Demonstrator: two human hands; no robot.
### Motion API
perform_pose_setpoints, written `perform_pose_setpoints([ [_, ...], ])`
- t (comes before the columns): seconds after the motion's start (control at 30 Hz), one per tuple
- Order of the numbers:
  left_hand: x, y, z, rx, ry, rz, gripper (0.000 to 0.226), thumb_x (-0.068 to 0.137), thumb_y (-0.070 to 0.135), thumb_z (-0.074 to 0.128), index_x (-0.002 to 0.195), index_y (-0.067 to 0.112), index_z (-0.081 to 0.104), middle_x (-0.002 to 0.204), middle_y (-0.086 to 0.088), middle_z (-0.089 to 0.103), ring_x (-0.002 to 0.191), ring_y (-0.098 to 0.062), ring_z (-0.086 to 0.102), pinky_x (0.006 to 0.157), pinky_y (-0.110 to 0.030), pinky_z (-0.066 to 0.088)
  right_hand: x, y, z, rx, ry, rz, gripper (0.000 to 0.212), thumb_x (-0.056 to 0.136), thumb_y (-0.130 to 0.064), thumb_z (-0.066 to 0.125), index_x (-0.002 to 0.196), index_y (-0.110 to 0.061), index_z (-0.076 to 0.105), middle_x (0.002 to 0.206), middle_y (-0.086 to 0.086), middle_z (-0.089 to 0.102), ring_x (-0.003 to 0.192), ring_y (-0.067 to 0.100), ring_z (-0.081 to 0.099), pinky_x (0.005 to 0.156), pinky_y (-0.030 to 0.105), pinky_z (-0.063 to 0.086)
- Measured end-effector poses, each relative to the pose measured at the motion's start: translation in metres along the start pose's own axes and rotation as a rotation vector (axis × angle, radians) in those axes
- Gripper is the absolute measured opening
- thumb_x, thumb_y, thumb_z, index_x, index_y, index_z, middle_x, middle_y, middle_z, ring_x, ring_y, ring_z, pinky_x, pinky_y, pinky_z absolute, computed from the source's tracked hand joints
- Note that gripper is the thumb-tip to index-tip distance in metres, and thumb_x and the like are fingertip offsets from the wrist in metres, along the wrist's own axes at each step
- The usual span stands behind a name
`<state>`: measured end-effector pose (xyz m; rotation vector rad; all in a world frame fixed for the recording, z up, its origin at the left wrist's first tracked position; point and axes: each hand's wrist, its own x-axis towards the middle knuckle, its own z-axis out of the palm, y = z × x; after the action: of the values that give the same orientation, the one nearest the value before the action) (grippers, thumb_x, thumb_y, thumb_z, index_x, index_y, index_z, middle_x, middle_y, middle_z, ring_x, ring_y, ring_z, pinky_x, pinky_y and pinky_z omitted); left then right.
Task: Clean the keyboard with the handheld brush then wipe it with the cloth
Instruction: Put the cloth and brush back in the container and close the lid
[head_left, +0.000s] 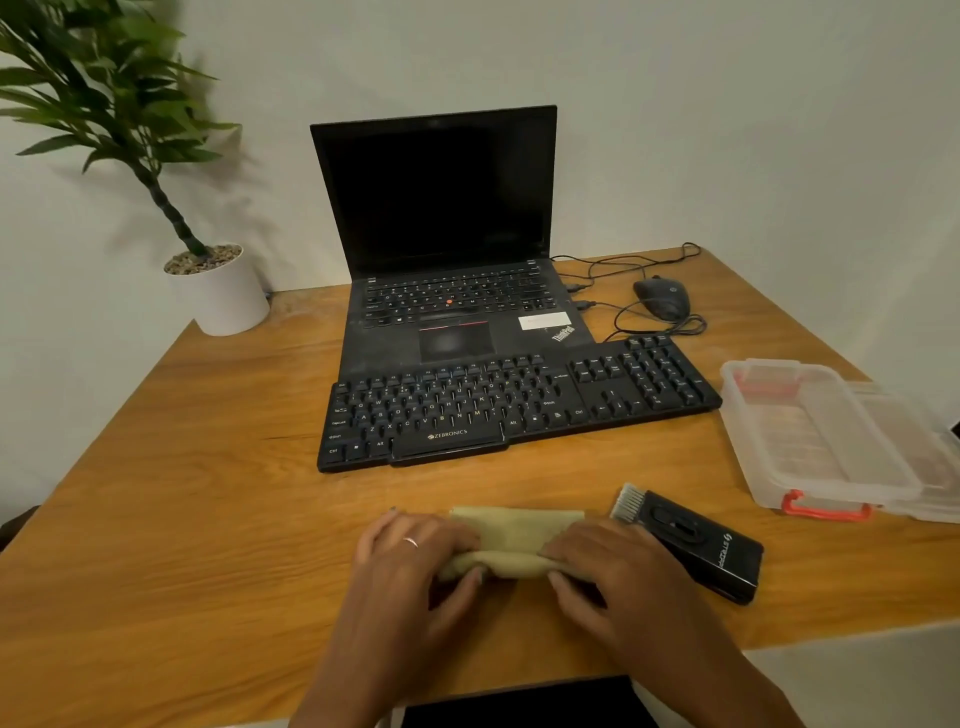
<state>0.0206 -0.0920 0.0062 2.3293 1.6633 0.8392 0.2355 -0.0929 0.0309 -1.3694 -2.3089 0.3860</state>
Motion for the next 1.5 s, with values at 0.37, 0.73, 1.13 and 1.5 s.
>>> perform_pose_setpoints([
  [0.37,0.084,0.072,-0.008,-0.7,0.054,-0.188,0.004,0.091,0.021,0.062,0.088,0.019,0.063,0.078,0.008,0.068,0.069,-0.01,0.065,0.053,-0.028,0.051,-0.014,0.011,-0.051,1.035,0.381,0.452,0.017,0.084,-0.009,0.064,0.101,-0.015,0.064,0.086,-0.004,0.073,0.076,0.011,0.07,0.057,0.025,0.057],
  [0.73,0.206,0.153,0.066,-0.631,-0.142,0.033,0.016,0.079,0.032,0.078,0.085,0.021,0.069,0.074,0.0,0.066,0.062,-0.002,0.054,0.054,-0.02,0.043,-0.047,0.078,-0.104,0.698,0.873,0.615,0.022,0.078,-0.01,0.073,0.092,-0.025,0.065,0.078,-0.004,0.068,0.064,0.014,0.069,0.058,0.025,0.059],
  [1.13,0.268,0.207,0.122,-0.279,-0.446,0.246,0.036,0.079,0.02,0.079,0.112,0.013,0.069,0.103,-0.002,0.064,0.096,-0.013,0.058,0.076,-0.024,0.044,-0.036,0.132,-0.111,0.035,0.623,0.743,0.016,0.085,-0.037,0.065,0.098,-0.037,0.056,0.088,-0.013,0.05,0.093,0.003,0.024,0.085,0.031,0.026],
  [1.5,0.243,0.205,0.121,0.106,-0.309,0.515,0.025,0.095,0.026,0.05,0.112,0.029,0.068,0.112,0.005,0.067,0.093,-0.012,0.053,0.074,-0.029,0.034,-0.04,0.142,-0.096,-0.298,0.507,0.681,0.042,0.091,-0.052,0.036,0.079,-0.029,0.068,0.089,-0.011,0.065,0.098,0.013,0.033,0.078,0.034,0.018],
])
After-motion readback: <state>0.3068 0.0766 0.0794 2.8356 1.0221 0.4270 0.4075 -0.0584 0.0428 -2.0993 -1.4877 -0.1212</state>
